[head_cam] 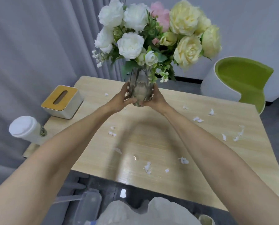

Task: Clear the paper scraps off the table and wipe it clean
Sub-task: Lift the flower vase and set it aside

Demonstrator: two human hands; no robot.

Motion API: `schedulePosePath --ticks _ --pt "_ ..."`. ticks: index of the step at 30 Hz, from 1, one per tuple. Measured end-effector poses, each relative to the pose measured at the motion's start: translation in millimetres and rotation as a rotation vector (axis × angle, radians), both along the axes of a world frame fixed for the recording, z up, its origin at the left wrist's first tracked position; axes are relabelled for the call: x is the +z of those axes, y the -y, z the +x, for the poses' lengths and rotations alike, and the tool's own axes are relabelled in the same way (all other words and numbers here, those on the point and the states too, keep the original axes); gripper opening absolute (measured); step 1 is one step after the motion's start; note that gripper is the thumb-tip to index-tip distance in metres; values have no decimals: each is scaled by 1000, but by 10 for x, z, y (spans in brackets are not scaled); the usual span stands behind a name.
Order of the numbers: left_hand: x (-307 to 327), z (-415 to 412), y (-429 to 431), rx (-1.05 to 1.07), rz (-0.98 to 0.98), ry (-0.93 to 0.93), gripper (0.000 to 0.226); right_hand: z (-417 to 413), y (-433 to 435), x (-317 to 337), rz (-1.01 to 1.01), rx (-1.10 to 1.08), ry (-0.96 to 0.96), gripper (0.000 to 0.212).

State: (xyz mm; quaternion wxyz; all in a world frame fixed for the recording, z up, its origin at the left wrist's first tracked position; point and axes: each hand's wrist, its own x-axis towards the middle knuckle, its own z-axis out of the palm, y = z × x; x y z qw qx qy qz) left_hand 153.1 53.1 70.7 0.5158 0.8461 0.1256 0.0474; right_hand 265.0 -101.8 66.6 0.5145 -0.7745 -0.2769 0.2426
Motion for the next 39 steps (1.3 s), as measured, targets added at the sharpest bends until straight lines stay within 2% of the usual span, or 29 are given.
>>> schedulePosePath --ticks 3,9,15,21,28,33,39 --pt "142 -124 -339 53 17 -2 83 -23 -407 138 18 72 18 101" --pt "192 -251 -1115 154 54 -13 84 -4 -1290 189 50 183 25 96" --pt "30 -100 -1961 184 20 -20 81 159 -2197 5 77 205 -85 87" --pt "-295 112 -2842 160 -30 -67 78 326 -3091 -377 35 183 -110 104" --pt "-700 280 -3561 152 -53 -132 80 412 -3722 -738 16 166 -111 103" --pt "-992 341 -3866 141 -58 -186 83 429 -3969 -1061 0 133 -197 83" --pt "-1287 332 -4069 118 -68 -262 87 392 -4118 -1325 -31 133 -190 81"
